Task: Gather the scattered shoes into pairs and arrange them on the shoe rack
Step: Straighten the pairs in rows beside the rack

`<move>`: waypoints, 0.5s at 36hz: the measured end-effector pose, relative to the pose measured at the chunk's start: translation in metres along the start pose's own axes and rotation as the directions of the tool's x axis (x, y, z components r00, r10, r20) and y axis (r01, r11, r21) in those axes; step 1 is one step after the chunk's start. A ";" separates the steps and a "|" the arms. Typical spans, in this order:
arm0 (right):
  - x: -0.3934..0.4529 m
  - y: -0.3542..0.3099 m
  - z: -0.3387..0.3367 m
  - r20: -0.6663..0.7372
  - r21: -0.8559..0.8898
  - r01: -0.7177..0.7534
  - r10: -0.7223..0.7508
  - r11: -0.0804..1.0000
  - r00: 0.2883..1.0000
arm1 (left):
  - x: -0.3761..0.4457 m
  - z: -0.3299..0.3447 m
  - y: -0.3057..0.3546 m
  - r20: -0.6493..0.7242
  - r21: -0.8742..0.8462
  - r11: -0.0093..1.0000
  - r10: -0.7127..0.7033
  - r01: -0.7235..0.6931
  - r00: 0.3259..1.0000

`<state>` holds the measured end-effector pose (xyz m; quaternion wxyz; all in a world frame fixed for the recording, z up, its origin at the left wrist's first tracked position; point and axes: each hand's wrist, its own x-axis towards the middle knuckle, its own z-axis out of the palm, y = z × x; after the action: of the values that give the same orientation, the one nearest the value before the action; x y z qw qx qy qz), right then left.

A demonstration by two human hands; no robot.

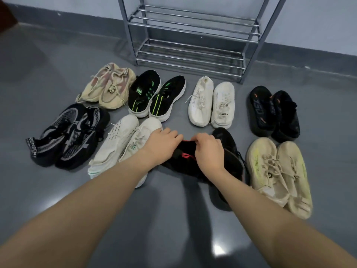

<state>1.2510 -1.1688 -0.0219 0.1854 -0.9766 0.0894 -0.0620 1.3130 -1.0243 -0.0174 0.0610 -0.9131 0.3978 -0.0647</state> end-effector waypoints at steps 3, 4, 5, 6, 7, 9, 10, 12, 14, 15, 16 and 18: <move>-0.001 0.002 0.002 -0.032 0.021 -0.002 0.002 1.000 0.999 | -0.009 0.004 0.016 0.097 -0.052 0.992 -0.111 0.116 0.989; -0.003 0.002 0.002 -0.060 0.021 -0.013 0.014 1.000 0.998 | -0.012 0.006 0.022 0.137 -0.045 0.985 -0.160 0.168 0.978; -0.004 0.003 0.002 -0.093 0.017 -0.040 0.042 0.999 0.995 | -0.015 0.007 0.027 0.179 -0.047 0.975 -0.208 0.219 0.962; -0.006 0.006 0.002 -0.119 0.012 -0.084 0.085 0.996 0.989 | -0.018 0.008 0.031 0.217 -0.060 0.962 -0.249 0.267 0.944; -0.009 0.010 0.001 -0.129 0.002 -0.139 0.138 0.990 0.982 | -0.018 0.008 0.034 0.249 -0.085 0.946 -0.284 0.313 0.926; -0.015 0.021 -0.002 -0.086 -0.046 -0.271 0.266 0.962 0.960 | -0.018 0.008 0.037 0.319 -0.139 0.909 -0.336 0.394 0.886; -0.018 0.029 -0.002 -0.054 -0.088 -0.322 0.318 0.943 0.947 | -0.017 0.009 0.037 0.347 -0.162 0.890 -0.353 0.426 0.869; -0.026 0.047 -0.003 0.011 -0.187 -0.385 0.394 0.904 0.919 | -0.016 0.012 0.038 0.387 -0.194 0.858 -0.379 0.476 0.840; -0.034 0.061 0.002 0.043 -0.296 -0.387 0.417 0.873 0.908 | -0.018 0.016 0.041 0.414 -0.213 0.830 -0.400 0.515 0.817; -0.036 0.067 0.005 0.064 -0.349 -0.352 0.397 0.868 0.916 | -0.019 0.019 0.042 0.423 -0.224 0.816 -0.411 0.533 0.808; -0.038 0.072 0.007 0.077 -0.402 -0.311 0.371 0.861 0.926 | -0.020 0.022 0.044 0.430 -0.236 0.801 -0.422 0.551 0.798; -0.041 0.078 0.010 0.151 -0.475 -0.258 0.366 0.842 0.918 | -0.022 0.024 0.049 0.452 -0.257 0.775 -0.432 0.577 0.781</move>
<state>1.2008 -1.2289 -0.0639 -0.0263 -0.9651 0.2373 0.1076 1.2672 -1.0398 -0.0507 -0.0644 -0.9758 0.1192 0.1717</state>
